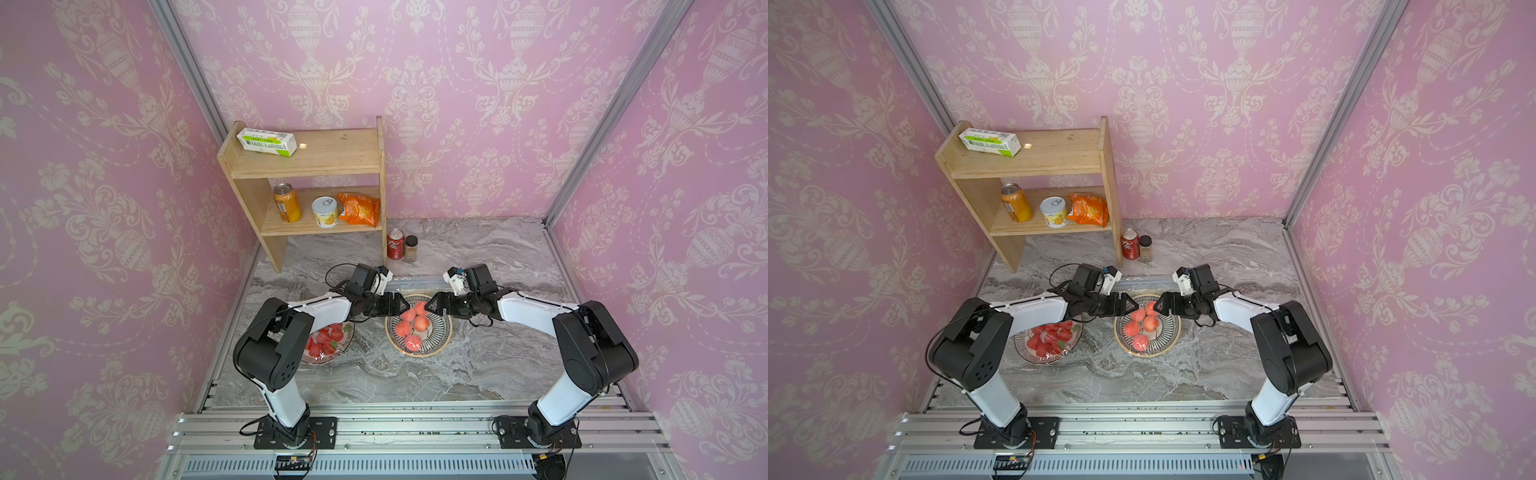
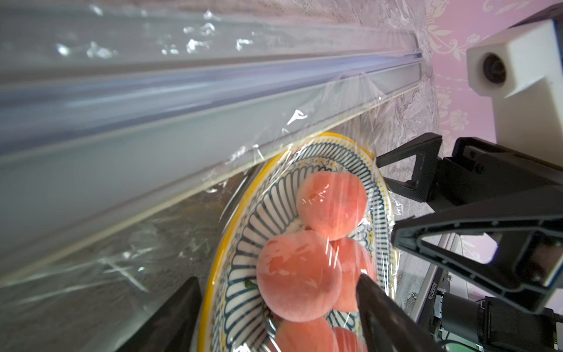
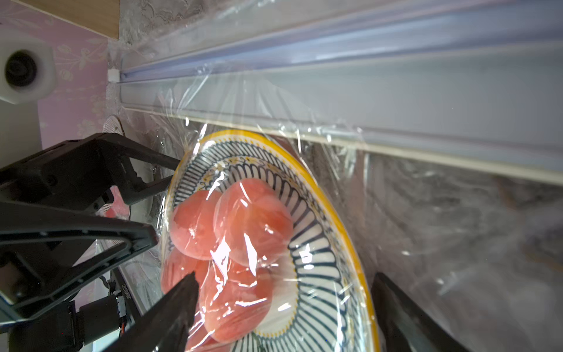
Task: Wrap the plate with plastic wrap
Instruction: Move the plate to the center of the board, then cover the plate with plastic wrap.
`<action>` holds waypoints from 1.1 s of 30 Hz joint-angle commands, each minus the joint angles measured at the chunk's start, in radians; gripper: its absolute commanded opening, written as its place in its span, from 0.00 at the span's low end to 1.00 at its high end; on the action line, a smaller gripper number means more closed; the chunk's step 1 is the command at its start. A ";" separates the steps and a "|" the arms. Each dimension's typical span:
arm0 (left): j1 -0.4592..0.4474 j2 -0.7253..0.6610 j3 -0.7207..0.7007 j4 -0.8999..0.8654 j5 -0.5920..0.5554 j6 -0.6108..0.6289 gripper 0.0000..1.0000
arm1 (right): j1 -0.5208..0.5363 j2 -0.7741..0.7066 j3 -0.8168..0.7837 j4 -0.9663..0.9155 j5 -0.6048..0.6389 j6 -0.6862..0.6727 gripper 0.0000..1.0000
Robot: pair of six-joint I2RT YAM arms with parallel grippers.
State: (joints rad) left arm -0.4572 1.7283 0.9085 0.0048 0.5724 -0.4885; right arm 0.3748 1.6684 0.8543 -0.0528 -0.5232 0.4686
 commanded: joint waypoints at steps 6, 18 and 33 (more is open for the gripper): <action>-0.035 -0.044 -0.036 -0.037 0.128 -0.034 0.81 | 0.046 -0.126 -0.137 0.056 -0.076 0.182 0.90; -0.030 -0.090 -0.009 -0.175 0.005 0.042 0.83 | 0.084 -0.293 -0.194 -0.222 0.047 0.137 0.92; 0.007 -0.370 -0.131 -0.266 0.036 -0.090 0.83 | 0.087 -0.167 0.008 0.075 0.002 -0.010 0.92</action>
State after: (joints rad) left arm -0.4374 1.3888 0.8383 -0.2493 0.5701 -0.4999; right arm 0.4507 1.4525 0.8375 -0.0975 -0.4835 0.4713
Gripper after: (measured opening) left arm 0.834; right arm 0.918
